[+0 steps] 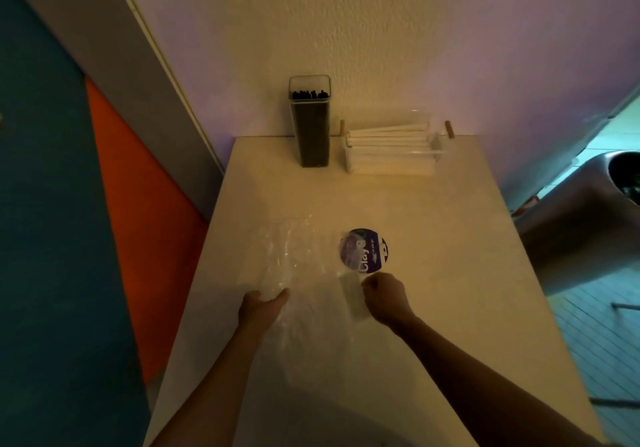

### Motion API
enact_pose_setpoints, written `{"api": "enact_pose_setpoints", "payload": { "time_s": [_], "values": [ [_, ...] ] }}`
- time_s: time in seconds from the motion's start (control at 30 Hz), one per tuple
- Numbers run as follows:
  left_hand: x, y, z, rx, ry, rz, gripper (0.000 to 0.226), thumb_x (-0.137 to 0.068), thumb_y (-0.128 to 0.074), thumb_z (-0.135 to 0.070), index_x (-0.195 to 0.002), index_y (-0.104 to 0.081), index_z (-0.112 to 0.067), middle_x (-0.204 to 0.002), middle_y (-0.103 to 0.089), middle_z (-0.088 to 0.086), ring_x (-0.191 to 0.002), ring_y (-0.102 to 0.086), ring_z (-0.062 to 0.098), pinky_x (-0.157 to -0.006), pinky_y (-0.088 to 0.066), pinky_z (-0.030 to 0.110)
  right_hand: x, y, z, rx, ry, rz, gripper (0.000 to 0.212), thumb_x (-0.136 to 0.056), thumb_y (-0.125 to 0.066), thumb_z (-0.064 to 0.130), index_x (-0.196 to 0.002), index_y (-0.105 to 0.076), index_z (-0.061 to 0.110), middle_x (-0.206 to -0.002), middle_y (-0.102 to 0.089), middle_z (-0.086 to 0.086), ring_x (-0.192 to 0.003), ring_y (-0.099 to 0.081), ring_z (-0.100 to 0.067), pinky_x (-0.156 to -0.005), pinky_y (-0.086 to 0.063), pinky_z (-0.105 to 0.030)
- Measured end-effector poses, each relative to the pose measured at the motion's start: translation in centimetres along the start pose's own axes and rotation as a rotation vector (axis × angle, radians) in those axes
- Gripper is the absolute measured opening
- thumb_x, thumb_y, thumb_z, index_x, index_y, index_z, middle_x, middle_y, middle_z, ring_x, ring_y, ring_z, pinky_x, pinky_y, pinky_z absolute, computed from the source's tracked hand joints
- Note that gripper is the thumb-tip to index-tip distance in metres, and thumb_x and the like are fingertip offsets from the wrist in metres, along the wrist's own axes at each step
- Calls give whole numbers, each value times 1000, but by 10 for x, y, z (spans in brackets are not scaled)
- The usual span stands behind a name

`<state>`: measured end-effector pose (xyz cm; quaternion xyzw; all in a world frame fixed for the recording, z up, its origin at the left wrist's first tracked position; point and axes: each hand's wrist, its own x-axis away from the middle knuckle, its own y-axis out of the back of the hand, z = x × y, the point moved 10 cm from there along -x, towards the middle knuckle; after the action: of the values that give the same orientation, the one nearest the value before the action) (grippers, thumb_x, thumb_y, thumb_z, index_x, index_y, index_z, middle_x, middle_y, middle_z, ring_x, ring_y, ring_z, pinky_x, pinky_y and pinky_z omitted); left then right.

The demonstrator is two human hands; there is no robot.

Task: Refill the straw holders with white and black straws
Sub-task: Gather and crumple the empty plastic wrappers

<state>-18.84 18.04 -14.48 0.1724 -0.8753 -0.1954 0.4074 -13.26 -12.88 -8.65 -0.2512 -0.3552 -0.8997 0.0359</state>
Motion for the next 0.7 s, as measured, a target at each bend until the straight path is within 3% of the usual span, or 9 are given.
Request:
{"api": "enact_pose_setpoints", "payload": {
  "time_s": [0.13,0.2,0.3,0.37,0.43,0.5,0.6,0.63,0.7],
  "values": [
    [21,-1,-20,147,-111,33,46,-74,-81,-26,-112,-61,-9,-82,-72,3,-73,-72,25,-63,-57,35,19,54,21,-244,110,-281,13,-99,-49,10,-102,-61,13,-97,-63,0,-84,-58,-15,-64,-48,-24],
    [33,-8,-35,234,-155,106,34,-81,-76,-16,-110,-61,-13,-89,-70,3,-68,-71,23,-52,-51,28,25,65,39,-362,220,-280,12,-101,-49,11,-96,-59,15,-90,-62,3,-82,-61,-17,-62,-53,-27],
    [53,-21,-60,323,-232,228,28,-87,-69,-7,-110,-57,-15,-101,-67,8,-64,-69,21,-48,-49,22,34,57,56,-528,262,-163,15,-102,-49,14,-96,-62,8,-84,-66,-9,-71,-63,-21,-64,-58,-37],
    [67,-32,-75,346,-276,340,28,-89,-68,-12,-114,-57,-16,-106,-68,12,-71,-72,24,-54,-52,25,38,41,61,-594,239,-57,17,-102,-51,17,-101,-63,5,-84,-68,-12,-68,-64,-20,-65,-58,-38],
    [81,-43,-89,333,-311,432,29,-91,-65,-26,-118,-57,-18,-109,-66,11,-84,-72,28,-63,-55,28,41,27,63,-541,237,0,17,-101,-52,17,-105,-64,6,-84,-70,-11,-65,-64,-14,-59,-56,-28],
    [92,-50,-97,333,-303,469,38,-92,-52,-46,-120,-57,-21,-106,-61,5,-95,-67,28,-72,-58,35,44,22,60,-487,234,-42,15,-100,-54,15,-105,-65,8,-83,-70,-8,-64,-64,-10,-54,-51,-20],
    [105,-63,-100,434,-193,545,54,-92,-26,-65,-114,-58,-28,-100,-66,-8,-100,-63,23,-78,-56,43,45,24,54,-369,251,-120,11,-97,-58,14,-100,-68,13,-88,-71,1,-76,-68,-11,-63,-55,-24],
    [108,-67,-104,418,-201,567,57,-88,-27,-69,-113,-59,-28,-101,-68,-8,-100,-64,22,-78,-56,44,46,24,53,-318,256,-127,10,-95,-59,14,-99,-69,15,-90,-71,4,-79,-68,-11,-69,-58,-27],
    [114,-73,-114,296,-286,555,61,-81,-50,-66,-123,-57,-23,-115,-65,2,-103,-63,23,-74,-59,43,49,28,47,-262,245,-144,8,-94,-63,17,-98,-69,15,-92,-71,5,-82,-67,-11,-76,-60,-32]
  ]
}}
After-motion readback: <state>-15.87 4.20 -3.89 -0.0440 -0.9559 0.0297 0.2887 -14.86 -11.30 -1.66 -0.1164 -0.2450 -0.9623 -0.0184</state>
